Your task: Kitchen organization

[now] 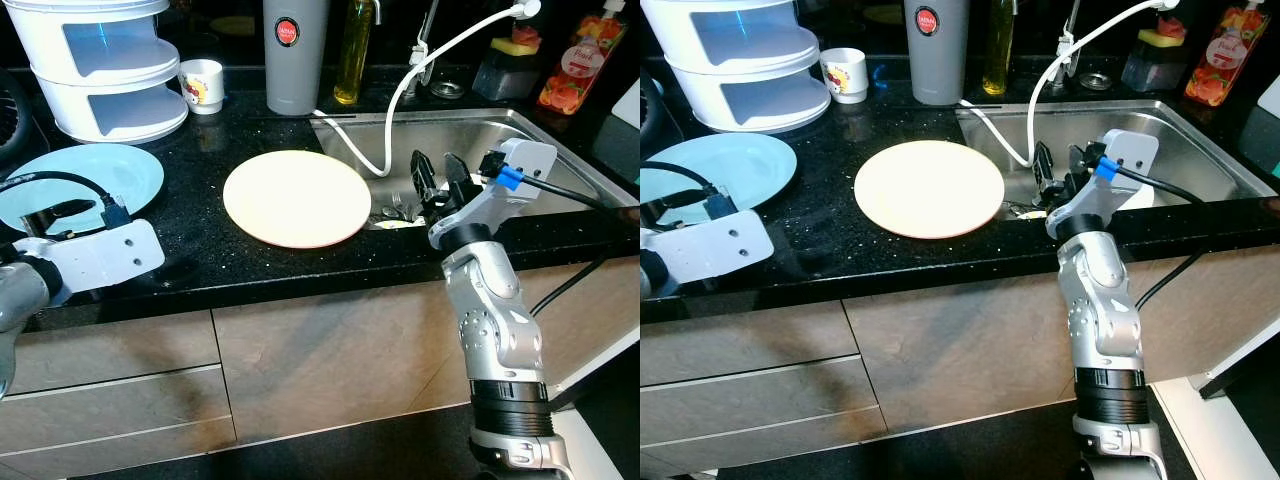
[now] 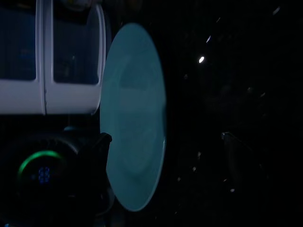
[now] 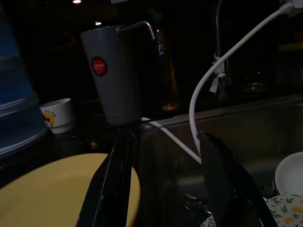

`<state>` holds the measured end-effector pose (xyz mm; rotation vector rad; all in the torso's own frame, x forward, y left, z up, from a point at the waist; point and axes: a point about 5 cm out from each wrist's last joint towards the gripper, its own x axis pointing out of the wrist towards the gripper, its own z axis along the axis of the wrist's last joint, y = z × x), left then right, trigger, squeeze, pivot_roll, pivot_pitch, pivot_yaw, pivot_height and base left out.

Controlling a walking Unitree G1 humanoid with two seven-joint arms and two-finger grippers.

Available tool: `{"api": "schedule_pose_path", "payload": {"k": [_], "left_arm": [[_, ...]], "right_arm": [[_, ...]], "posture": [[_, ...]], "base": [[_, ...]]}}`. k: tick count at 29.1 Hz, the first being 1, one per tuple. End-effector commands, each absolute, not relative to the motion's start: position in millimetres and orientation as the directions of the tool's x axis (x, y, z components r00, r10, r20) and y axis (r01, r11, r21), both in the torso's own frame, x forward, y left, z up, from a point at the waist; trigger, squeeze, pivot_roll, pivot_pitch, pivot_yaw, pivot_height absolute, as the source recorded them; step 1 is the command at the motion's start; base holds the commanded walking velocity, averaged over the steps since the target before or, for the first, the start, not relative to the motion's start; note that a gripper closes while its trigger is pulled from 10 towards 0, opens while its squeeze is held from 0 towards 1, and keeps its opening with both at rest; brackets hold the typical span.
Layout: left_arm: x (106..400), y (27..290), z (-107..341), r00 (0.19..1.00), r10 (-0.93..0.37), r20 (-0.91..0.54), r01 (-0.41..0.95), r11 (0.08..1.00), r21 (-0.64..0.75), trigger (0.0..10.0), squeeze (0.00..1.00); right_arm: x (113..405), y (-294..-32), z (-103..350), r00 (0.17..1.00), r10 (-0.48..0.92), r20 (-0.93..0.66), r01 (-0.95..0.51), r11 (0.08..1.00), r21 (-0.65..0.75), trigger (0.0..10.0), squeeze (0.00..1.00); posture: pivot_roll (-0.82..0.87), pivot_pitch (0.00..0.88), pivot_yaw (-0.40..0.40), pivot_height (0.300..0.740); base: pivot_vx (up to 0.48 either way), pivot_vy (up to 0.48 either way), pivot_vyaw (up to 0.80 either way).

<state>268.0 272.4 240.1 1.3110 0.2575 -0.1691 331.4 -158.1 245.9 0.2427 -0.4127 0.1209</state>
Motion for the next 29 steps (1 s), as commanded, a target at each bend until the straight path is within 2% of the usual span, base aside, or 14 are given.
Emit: {"api": "schedule_pose_path", "payload": {"k": [1, 4, 5, 6, 12, 13, 14, 15, 16, 17, 18, 22, 29], "left_arm": [[268, 277, 230, 0.936, 0.050, -0.348, 0.328, 0.229, 0.917, 10.0, 1.00], [273, 275, 229, 0.936, 0.053, -0.349, 0.327, 0.238, 0.914, 10.0, 1.00], [275, 273, 227, 0.933, 0.044, -0.358, 0.338, 0.245, 0.909, 10.0, 0.94], [278, 273, 225, 0.932, 0.047, -0.358, 0.338, 0.239, 0.910, 10.0, 0.00], [296, 287, 210, 0.925, 0.110, -0.363, 0.341, 0.177, 0.923, 10.0, 0.00], [300, 290, 207, 0.924, 0.126, -0.360, 0.339, 0.161, 0.927, 9.2, 0.00], [300, 290, 207, 0.924, 0.126, -0.360, 0.339, 0.161, 0.927, 9.2, 0.00], [303, 291, 206, 0.923, 0.133, -0.360, 0.340, 0.154, 0.928, 8.1, 0.00], [311, 296, 200, 0.919, 0.161, -0.359, 0.338, 0.144, 0.930, 1.6, 0.00], [314, 298, 198, 0.917, 0.169, -0.360, 0.337, 0.153, 0.929, 1.6, 0.00], [316, 300, 196, 0.915, 0.179, -0.361, 0.339, 0.142, 0.930, 0.0, 0.00], [319, 300, 194, 0.915, 0.175, -0.363, 0.344, 0.130, 0.930, 0.0, 0.00], [326, 278, 208, 0.960, 0.059, -0.273, 0.259, 0.178, 0.949, 0.0, 0.00]], "right_arm": [[331, -160, 244, 0.913, 0.062, 0.404, -0.162, 0.963, 0.216, 10.0, 0.00], [330, -162, 244, 0.912, 0.056, 0.406, -0.155, 0.964, 0.215, 10.0, 0.00], [330, -162, 244, 0.912, 0.054, 0.407, -0.153, 0.965, 0.215, 10.0, 0.00], [330, -163, 245, 0.910, 0.052, 0.411, -0.151, 0.965, 0.215, 10.0, 0.00], [331, -162, 250, 0.902, 0.050, 0.428, -0.155, 0.965, 0.213, 10.0, 0.00], [331, -162, 251, 0.901, 0.051, 0.431, -0.156, 0.965, 0.212, 10.0, 0.00], [331, -162, 251, 0.901, 0.051, 0.431, -0.156, 0.965, 0.212, 10.0, 0.00], [331, -162, 252, 0.900, 0.052, 0.432, -0.157, 0.965, 0.211, 10.0, 0.00], [332, -163, 252, 0.900, 0.051, 0.434, -0.156, 0.965, 0.211, 10.0, 0.00], [332, -163, 252, 0.899, 0.050, 0.434, -0.156, 0.965, 0.211, 10.0, 0.00], [332, -163, 252, 0.899, 0.049, 0.435, -0.155, 0.965, 0.212, 10.0, 0.00], [332, -163, 253, 0.898, 0.047, 0.438, -0.153, 0.965, 0.211, 10.0, 0.00], [331, -168, 254, 0.897, 0.034, 0.441, -0.140, 0.968, 0.209, 10.0, 0.00]], "posture": [[0.21, 0.072, -0.055, 0.740], [0.20, 0.065, -0.052, 0.740], [0.20, 0.065, -0.052, 0.740], [0.20, 0.057, -0.049, 0.740], [0.20, 0.047, -0.054, 0.740], [0.20, 0.047, -0.054, 0.740], [0.20, 0.047, -0.054, 0.740], [0.19, 0.043, -0.056, 0.740], [0.19, 0.039, -0.057, 0.740], [0.19, 0.039, -0.057, 0.740], [0.19, 0.035, -0.055, 0.740], [0.19, 0.035, -0.055, 0.740], [0.18, 0.034, -0.052, 0.740]], "base": [[0.000, 0.000, 0.00], [0.000, 0.000, 0.00], [0.000, 0.000, 0.00], [0.000, 0.000, 0.00], [0.000, 0.000, 0.00], [0.000, 0.000, 0.00], [0.000, 0.000, 0.00], [0.000, 0.000, 0.00], [0.000, 0.000, 0.00], [0.000, 0.000, 0.00], [0.000, 0.000, 0.00], [0.000, 0.000, 0.00], [0.000, 0.000, 0.00]]}}
